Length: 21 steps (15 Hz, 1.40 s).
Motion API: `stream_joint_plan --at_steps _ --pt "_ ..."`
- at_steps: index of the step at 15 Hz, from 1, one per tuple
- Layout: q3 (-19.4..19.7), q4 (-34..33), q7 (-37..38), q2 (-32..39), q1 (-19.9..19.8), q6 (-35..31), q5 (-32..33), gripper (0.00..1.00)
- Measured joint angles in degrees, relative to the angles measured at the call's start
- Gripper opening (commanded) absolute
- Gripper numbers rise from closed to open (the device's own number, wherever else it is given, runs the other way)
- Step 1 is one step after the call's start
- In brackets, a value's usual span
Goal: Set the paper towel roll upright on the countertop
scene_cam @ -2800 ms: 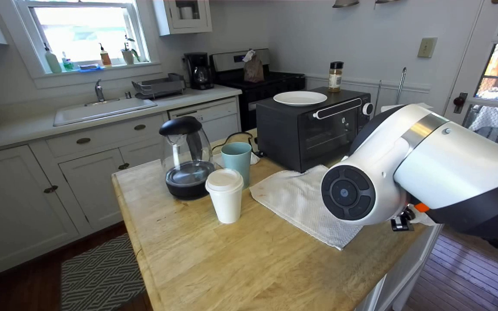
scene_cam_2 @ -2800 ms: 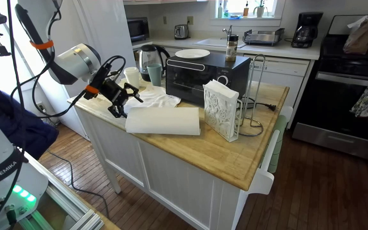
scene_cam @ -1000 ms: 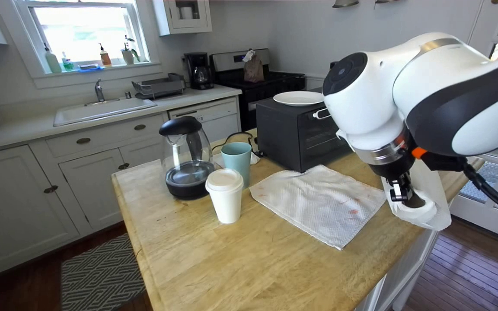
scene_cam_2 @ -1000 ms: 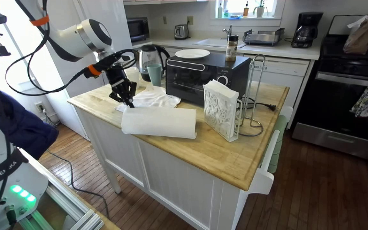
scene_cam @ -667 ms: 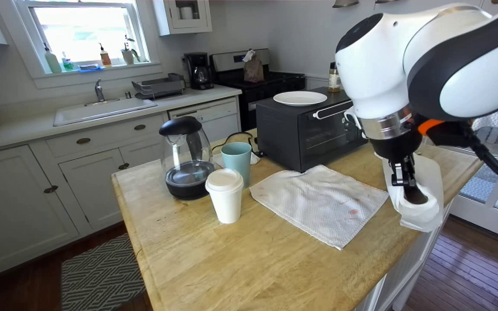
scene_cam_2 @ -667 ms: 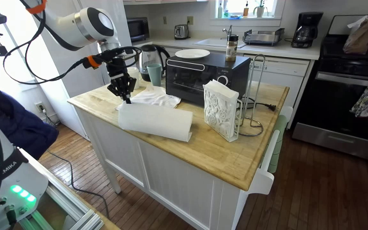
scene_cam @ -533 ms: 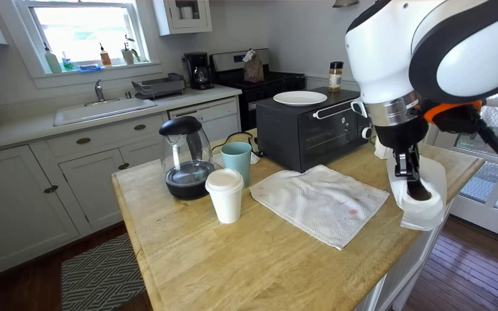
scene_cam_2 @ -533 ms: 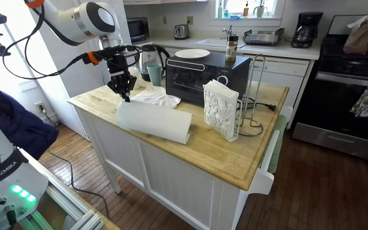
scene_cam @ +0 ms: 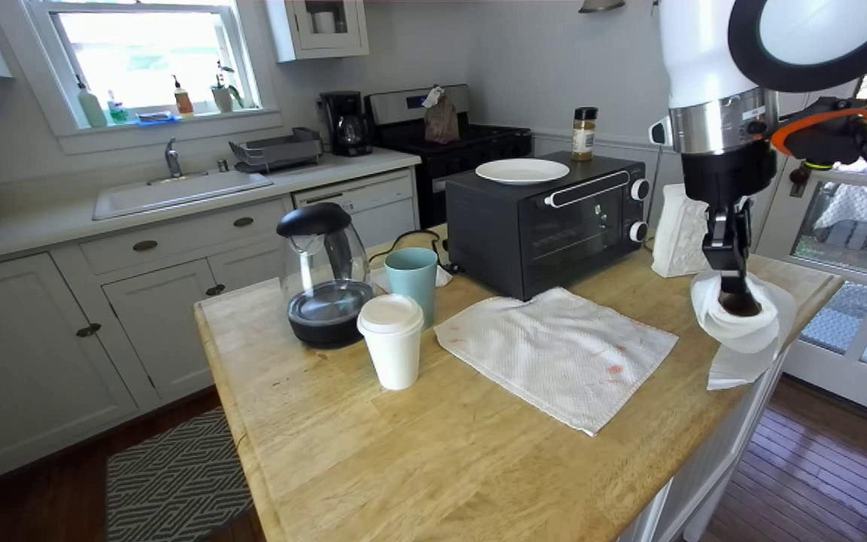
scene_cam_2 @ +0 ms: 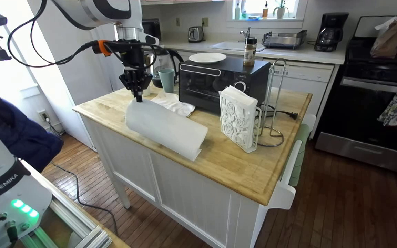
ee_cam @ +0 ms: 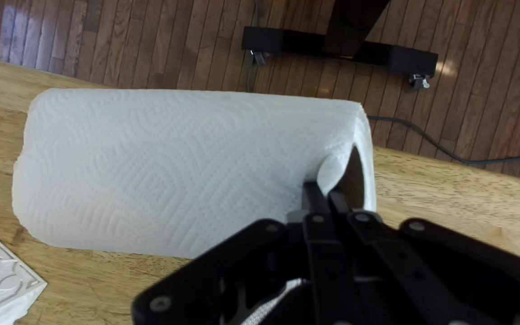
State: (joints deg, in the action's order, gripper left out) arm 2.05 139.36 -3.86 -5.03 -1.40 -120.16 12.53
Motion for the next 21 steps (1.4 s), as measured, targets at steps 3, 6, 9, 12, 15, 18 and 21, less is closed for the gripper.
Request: stream_joint_plan --at_steps 3,6,9,12,15,18,21 --pt "0.03 0.0 -0.01 -0.07 0.02 0.05 -0.1 0.01" --pt "0.94 -0.56 -1.06 -0.1 -0.17 0.07 -1.95 0.01" --pt "2.76 -2.28 -5.11 -0.48 -1.13 1.84 -6.08 0.01" --pt "4.83 -4.93 -9.96 -0.9 -2.45 5.61 -10.5 0.01" --pt "6.72 -8.0 -13.94 -0.97 -3.72 10.21 -14.53 0.01" --pt "8.08 -10.65 -16.43 -0.94 -4.56 15.23 -17.73 0.01" --pt "8.96 -12.56 -18.35 -0.77 -5.26 19.34 -20.58 0.01"
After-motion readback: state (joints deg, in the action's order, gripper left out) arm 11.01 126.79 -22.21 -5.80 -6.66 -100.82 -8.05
